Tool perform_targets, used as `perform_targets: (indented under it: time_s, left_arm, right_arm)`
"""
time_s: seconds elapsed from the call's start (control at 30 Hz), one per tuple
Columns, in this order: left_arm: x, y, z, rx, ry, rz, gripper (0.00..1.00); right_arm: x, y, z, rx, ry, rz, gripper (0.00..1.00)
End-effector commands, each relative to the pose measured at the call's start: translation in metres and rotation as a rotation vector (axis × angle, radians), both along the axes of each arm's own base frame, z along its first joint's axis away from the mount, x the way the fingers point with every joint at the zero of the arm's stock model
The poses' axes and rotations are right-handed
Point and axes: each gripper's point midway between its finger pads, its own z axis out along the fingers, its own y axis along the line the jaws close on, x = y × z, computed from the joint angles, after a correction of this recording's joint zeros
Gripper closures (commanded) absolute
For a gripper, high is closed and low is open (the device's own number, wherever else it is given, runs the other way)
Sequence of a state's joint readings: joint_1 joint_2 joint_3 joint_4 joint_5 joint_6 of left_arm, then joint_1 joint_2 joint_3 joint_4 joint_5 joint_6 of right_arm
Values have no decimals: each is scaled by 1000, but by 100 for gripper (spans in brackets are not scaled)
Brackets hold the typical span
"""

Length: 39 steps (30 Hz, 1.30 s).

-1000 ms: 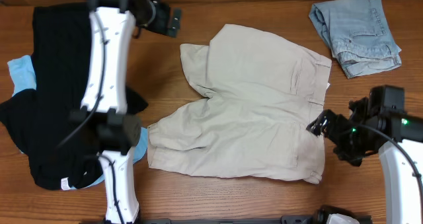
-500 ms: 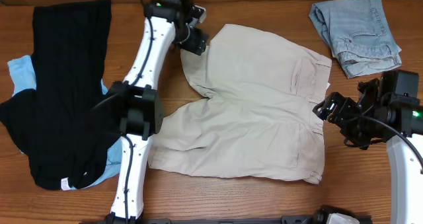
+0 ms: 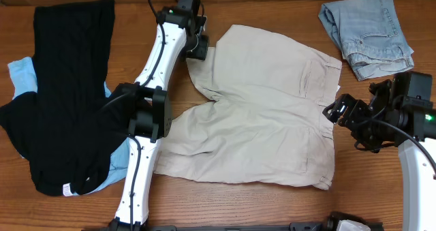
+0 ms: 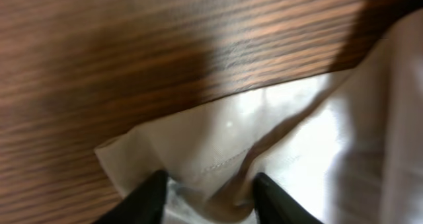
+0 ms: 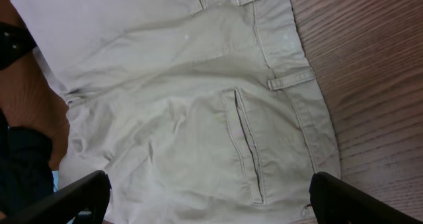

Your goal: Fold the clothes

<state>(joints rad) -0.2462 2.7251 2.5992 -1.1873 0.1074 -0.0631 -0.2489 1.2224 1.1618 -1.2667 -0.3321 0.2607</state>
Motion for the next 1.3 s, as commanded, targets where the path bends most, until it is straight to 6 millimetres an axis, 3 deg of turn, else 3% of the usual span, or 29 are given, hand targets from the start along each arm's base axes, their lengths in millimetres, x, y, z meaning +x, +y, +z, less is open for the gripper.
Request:
perform_targets:
  time_s: [0.0, 0.03, 0.1, 0.3, 0.57, 0.7, 0.83, 1.03, 1.17, 1.27]
  left_arm:
    - [-2, 7, -10, 17, 26, 33, 66]
    - [-2, 8, -10, 20, 28, 41, 71]
    - [-5, 16, -11, 33, 45, 82, 96]
    - [-29, 45, 0, 57, 158, 144, 96]
    - [-66, 98, 60, 48, 277, 276, 96]
    - [-63, 88, 96, -89, 231, 278, 96]
    - [-64, 86, 126, -107, 167, 245, 96]
    - [-67, 66, 166, -180, 89, 200, 96]
    - [-69, 40, 197, -190, -14, 92, 96]
    - [-76, 9, 202, -188, -31, 11, 96]
  right_arm:
    - [6, -4, 9, -20, -35, 2, 0]
    - [5, -4, 9, -20, -34, 1, 0]
    - [5, -4, 9, -20, -34, 2, 0]
    - [9, -4, 10, -24, -48, 1, 0]
    - [16, -6, 12, -31, -78, 0, 0]
    - [17, -7, 11, -30, -75, 1, 0]
    - [16, -6, 8, -25, -57, 1, 0]
    - [18, -7, 8, -26, -60, 1, 0]
    - [18, -7, 8, -27, -62, 1, 0]
    - [18, -7, 8, -27, -63, 1, 0]
